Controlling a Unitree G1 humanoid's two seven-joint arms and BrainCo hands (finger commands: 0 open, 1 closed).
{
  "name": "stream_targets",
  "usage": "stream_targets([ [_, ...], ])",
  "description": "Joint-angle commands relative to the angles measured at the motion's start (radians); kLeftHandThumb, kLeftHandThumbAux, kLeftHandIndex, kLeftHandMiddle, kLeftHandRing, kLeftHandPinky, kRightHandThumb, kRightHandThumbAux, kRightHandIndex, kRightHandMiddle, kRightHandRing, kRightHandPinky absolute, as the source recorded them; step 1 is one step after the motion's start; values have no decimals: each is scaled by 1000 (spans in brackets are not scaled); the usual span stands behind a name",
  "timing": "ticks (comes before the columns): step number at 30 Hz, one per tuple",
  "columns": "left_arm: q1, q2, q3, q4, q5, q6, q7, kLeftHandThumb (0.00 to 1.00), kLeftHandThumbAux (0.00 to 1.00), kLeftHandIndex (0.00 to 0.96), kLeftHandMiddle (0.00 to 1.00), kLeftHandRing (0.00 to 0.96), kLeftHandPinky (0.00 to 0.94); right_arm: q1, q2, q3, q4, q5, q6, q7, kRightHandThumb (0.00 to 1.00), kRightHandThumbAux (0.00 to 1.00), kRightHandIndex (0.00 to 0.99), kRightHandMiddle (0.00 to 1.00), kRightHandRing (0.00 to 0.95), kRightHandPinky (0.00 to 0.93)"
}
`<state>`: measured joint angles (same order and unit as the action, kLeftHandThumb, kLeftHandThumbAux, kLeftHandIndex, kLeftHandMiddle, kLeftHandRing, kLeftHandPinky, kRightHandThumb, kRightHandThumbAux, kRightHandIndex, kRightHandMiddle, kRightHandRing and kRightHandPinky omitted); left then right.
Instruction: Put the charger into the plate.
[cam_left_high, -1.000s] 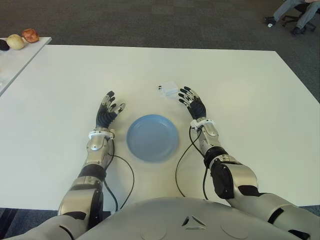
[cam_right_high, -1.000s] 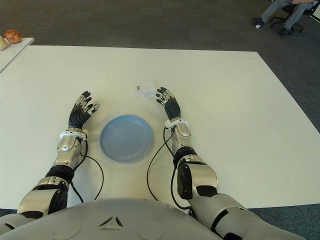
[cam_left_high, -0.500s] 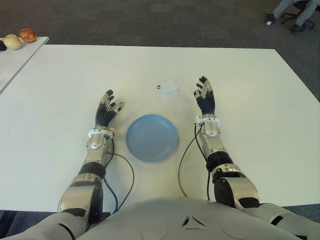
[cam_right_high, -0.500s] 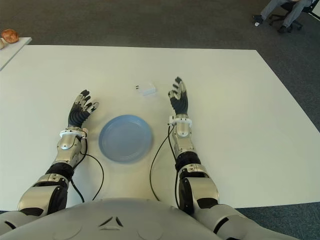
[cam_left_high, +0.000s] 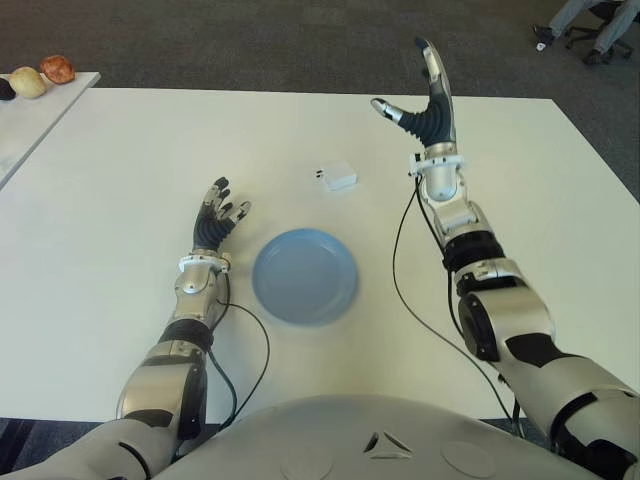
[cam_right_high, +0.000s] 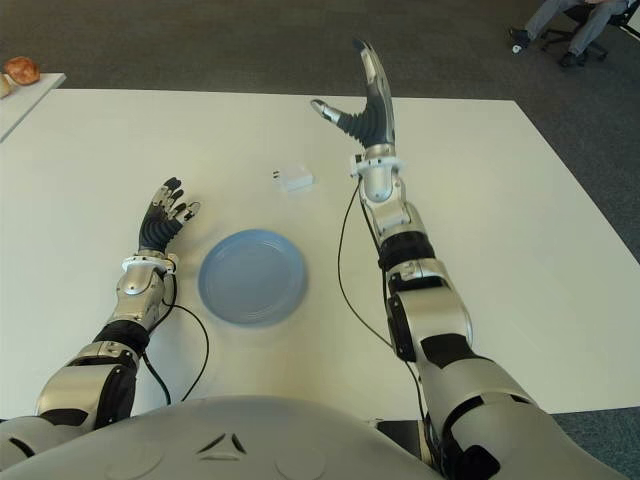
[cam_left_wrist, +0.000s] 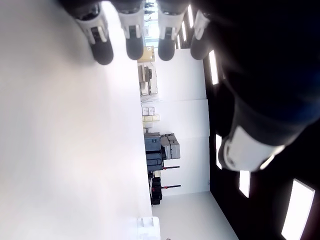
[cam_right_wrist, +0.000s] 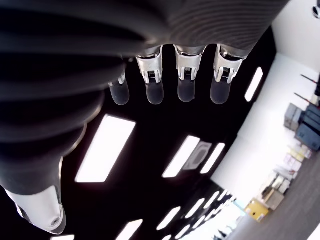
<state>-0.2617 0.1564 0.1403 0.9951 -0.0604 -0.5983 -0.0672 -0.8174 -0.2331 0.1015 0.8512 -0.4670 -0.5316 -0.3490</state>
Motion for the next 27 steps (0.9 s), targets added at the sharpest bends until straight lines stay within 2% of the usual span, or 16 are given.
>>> stream_targets([
  [1, 73, -34, -13, 88, 19, 66, 8, 0, 698, 1, 19, 17, 52, -75, -26, 121, 105, -121, 40, 14, 248, 664, 16, 10, 2, 26],
  [5, 72, -37, -14, 90, 23, 63, 15, 0, 694, 3, 17, 19, 51, -122, -49, 196, 165, -193, 45, -16, 214, 676, 14, 1, 0, 8],
  [8, 70, -39, -16, 89, 26, 64, 18, 0, 687, 1, 15, 18, 47, -171, -77, 293, 244, -288, 39, -38, 173, 688, 8, 0, 0, 2],
  [13, 73, -45, -16, 80, 25, 60, 12, 0, 690, 0, 11, 12, 41, -224, -94, 419, 353, -399, 32, -80, 82, 714, 1, 0, 0, 0],
  [21, 77, -50, -16, 72, 22, 58, 9, 0, 698, 0, 7, 8, 35, -256, -84, 518, 435, -455, 40, -81, 14, 709, 0, 0, 0, 0],
  [27, 77, -50, -19, 63, 26, 69, 15, 0, 699, 0, 8, 10, 37, -234, -42, 570, 488, -466, 92, 30, 1, 637, 0, 0, 0, 0],
])
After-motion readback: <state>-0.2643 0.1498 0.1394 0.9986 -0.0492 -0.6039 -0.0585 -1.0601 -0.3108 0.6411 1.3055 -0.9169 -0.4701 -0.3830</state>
